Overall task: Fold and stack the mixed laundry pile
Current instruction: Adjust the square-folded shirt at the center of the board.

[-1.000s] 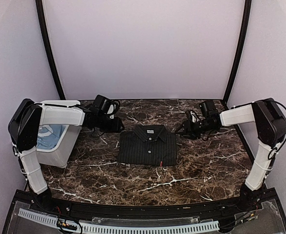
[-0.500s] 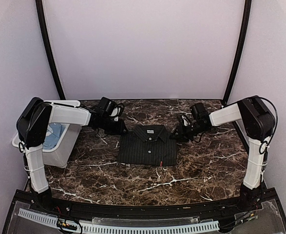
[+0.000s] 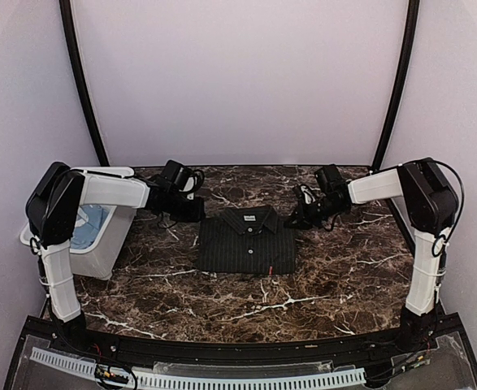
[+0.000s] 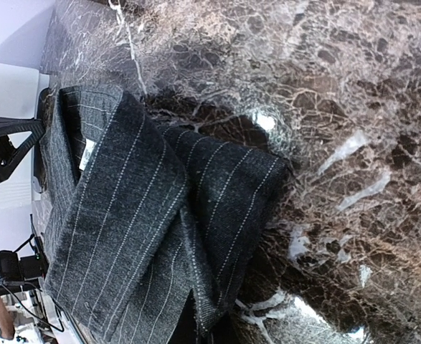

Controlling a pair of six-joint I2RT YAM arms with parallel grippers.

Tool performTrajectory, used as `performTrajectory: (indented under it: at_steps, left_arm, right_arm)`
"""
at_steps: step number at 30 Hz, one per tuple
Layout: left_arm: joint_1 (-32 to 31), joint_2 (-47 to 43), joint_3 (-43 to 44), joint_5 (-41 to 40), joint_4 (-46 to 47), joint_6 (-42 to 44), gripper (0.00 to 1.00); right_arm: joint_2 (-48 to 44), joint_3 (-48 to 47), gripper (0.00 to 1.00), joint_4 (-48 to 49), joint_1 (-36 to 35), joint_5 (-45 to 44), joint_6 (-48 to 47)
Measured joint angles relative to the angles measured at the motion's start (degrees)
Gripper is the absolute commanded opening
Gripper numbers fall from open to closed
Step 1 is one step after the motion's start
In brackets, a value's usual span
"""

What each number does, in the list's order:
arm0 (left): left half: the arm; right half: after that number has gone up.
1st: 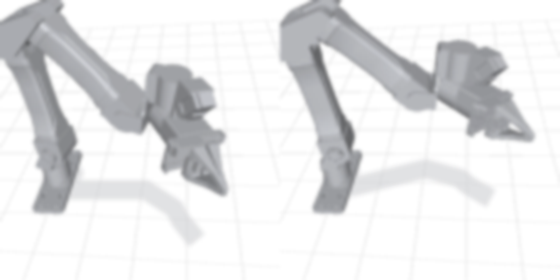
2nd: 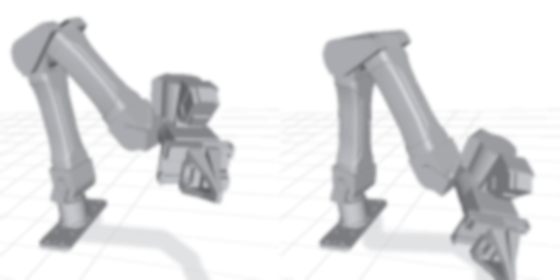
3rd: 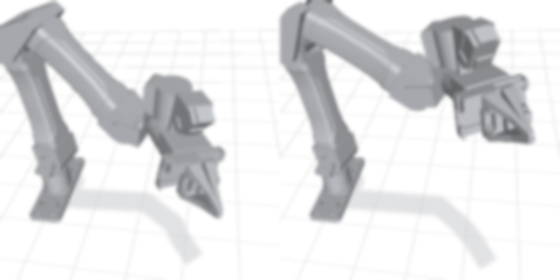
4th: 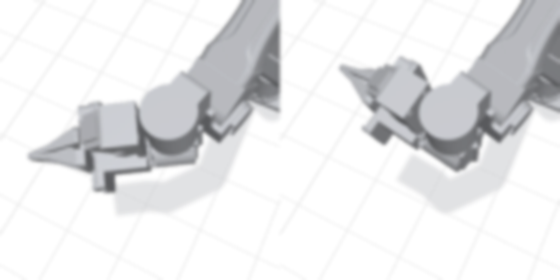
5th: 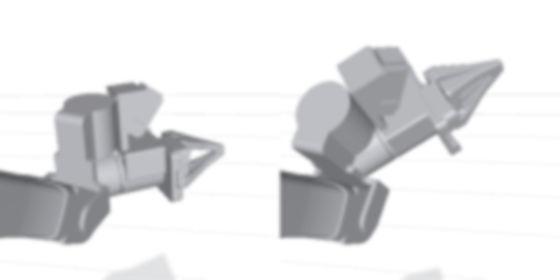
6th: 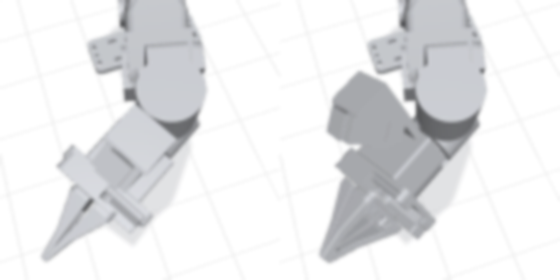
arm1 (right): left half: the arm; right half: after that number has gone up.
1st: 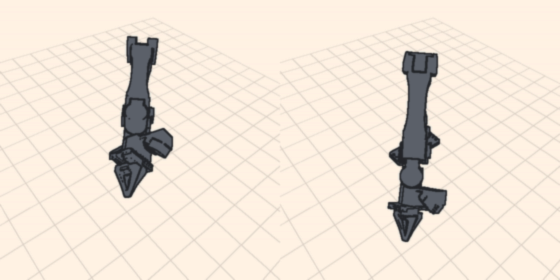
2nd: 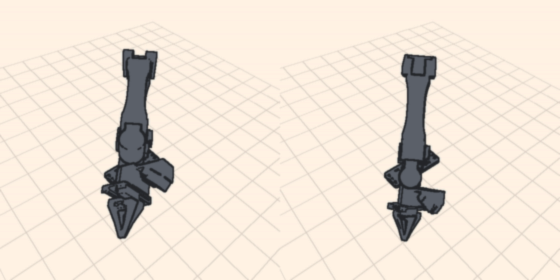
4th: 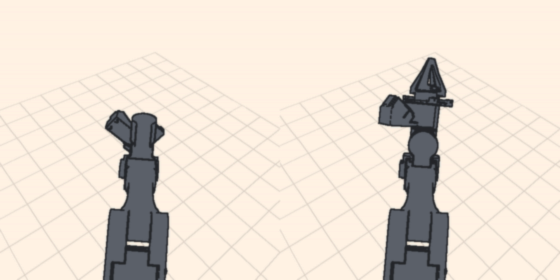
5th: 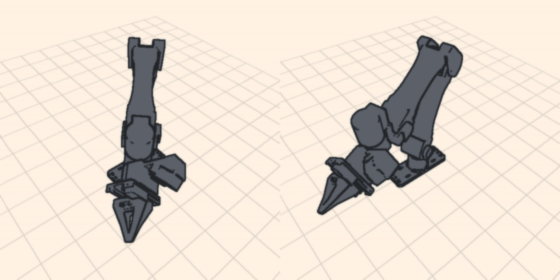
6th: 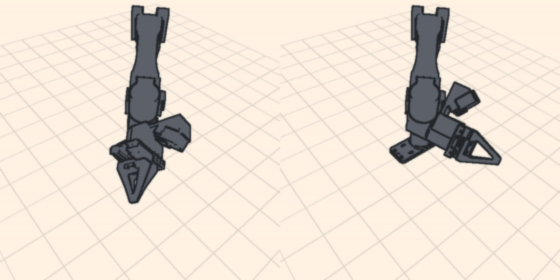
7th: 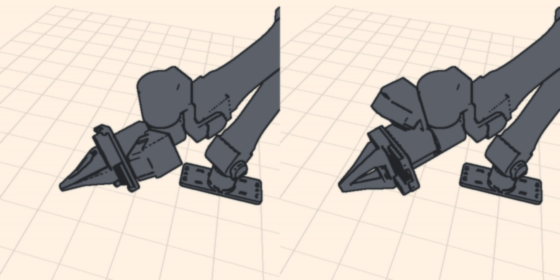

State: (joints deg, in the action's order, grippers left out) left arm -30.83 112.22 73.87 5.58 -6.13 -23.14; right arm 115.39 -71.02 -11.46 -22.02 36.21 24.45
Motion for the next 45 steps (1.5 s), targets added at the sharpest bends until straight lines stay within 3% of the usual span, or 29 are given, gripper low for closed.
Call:
performTrajectory:
  at_steps: [1,3,7,15,17,21,37,39,40,43,45]
  left_arm:
    - [0.17,-0.09,0.0,-0.07,-0.04,0.37,0.29]
    - [0.5,-0.24,0.0,-0.2,-0.22,-0.04,0.36]
    - [0.85,-0.26,-0.04,0.72,-0.42,-0.66,0.39]
    - [0.98,0.57,0.0,4.94,0.13,-1.16,0.3]
    - [0.98,1.33,0.15,6.01,0.07,-1.36,0.24]
    - [0.98,2.78,0.68,6.43,-0.48,-1.75,0.02]
    - [2.58,2.95,2.91,-0.92,-1.75,-1.57,0.0]
    - [2.58,3.1,2.91,-1.88,-1.7,-1.55,0.06]
    - [2.58,3.32,2.91,-2.03,-1.66,-1.53,0.18]
    - [2.86,4.5,3.02,-2.78,-1.75,-1.25,0.38]
    - [3.28,5.01,3.02,-2.89,-2.19,-1.05,0.52]
  right_arm:
    - [0.0,-0.26,0.0,-0.28,0.0,0.0,-0.22]
    - [0.0,-0.57,0.0,-0.59,0.0,0.0,-0.5]
    - [0.0,-0.57,0.0,-0.66,0.0,0.0,-0.63]
    - [0.07,-0.9,0.0,-1.05,0.0,-0.04,-1.25]
    - [0.15,-1.14,0.0,-1.11,0.0,-0.09,-1.44]
    - [0.24,-1.55,0.0,-1.46,0.0,-0.15,-1.62]
    - [3.52,-7.87,0.01,-5.05,-0.42,-5.22,-5.64]
    - [5.03,-8.33,0.17,-4.76,-0.59,-5.44,-5.64]
    - [5.77,-8.59,0.26,-4.83,-0.66,-5.64,-5.84]
    - [6.78,-9.86,0.65,-4.98,-0.52,-5.75,-5.81]
    - [6.36,-10.97,0.76,-4.98,-0.46,-7.3,-6.05]
